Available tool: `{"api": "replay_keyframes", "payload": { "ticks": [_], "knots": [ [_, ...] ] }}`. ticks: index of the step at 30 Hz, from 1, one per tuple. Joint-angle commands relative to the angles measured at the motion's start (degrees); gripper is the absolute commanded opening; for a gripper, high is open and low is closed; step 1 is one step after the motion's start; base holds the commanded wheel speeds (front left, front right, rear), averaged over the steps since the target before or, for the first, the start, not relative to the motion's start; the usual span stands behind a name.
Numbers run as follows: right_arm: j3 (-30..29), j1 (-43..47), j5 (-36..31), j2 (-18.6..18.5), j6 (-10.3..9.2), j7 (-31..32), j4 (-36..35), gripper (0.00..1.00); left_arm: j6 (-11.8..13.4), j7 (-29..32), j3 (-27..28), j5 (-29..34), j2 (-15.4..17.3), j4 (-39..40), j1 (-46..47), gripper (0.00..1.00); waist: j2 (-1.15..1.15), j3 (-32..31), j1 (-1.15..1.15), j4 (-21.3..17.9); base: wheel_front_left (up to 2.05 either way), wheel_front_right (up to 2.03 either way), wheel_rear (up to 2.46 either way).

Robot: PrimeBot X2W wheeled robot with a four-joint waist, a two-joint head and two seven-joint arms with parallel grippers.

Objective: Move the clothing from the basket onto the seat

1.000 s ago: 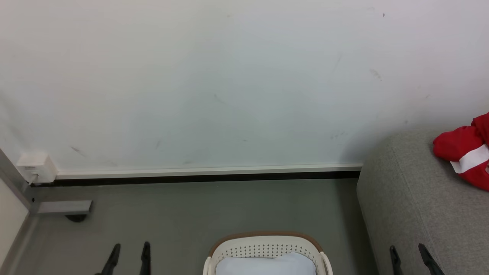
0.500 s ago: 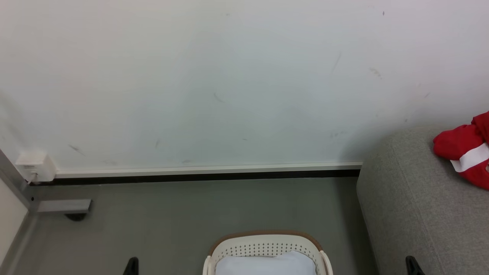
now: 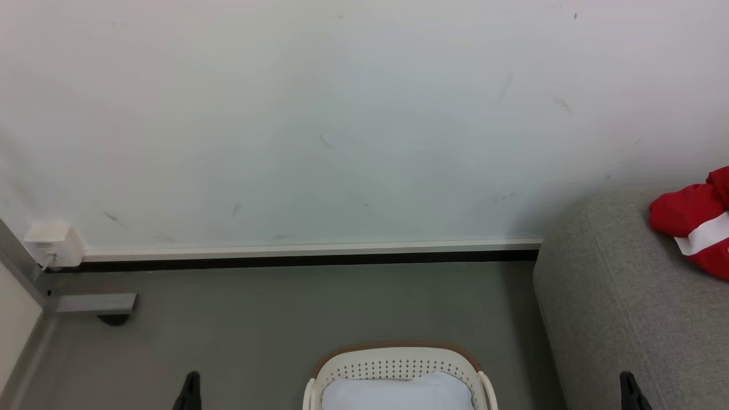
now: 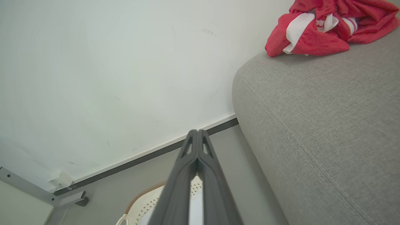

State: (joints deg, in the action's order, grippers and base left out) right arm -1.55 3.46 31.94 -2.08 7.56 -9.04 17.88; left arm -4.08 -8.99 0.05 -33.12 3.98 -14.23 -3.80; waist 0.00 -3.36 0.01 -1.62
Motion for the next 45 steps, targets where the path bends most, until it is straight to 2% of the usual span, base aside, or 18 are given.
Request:
{"api": "replay_keyframes", "payload": {
  "ticks": [1,20,45],
  "knots": [
    [-0.4,-2.1,2.3,-0.5,-0.03,0.5,-1.2,0.00,-0.3,0.5,0.6,-2.3,0.1,0.8,1.6,0.00,0.00,0.0,0.00,0.0,0.00,0.00,0.00],
    [-1.7,-4.3,17.9,-0.7,-0.05,4.5,-1.9,0.00,-1.2,4.5,2.2,-17.7,-0.2,0.7,4.0,0.00,0.00,0.7,0.00,0.3,0.00,0.00,0.00],
    [-3.0,-6.5,33.7,-0.8,-0.07,8.7,-2.7,0.00,-2.0,8.7,3.9,-33.0,-0.5,0.5,6.5,0.00,0.00,1.5,0.00,0.7,0.00,0.00,0.00]
  ]
}}
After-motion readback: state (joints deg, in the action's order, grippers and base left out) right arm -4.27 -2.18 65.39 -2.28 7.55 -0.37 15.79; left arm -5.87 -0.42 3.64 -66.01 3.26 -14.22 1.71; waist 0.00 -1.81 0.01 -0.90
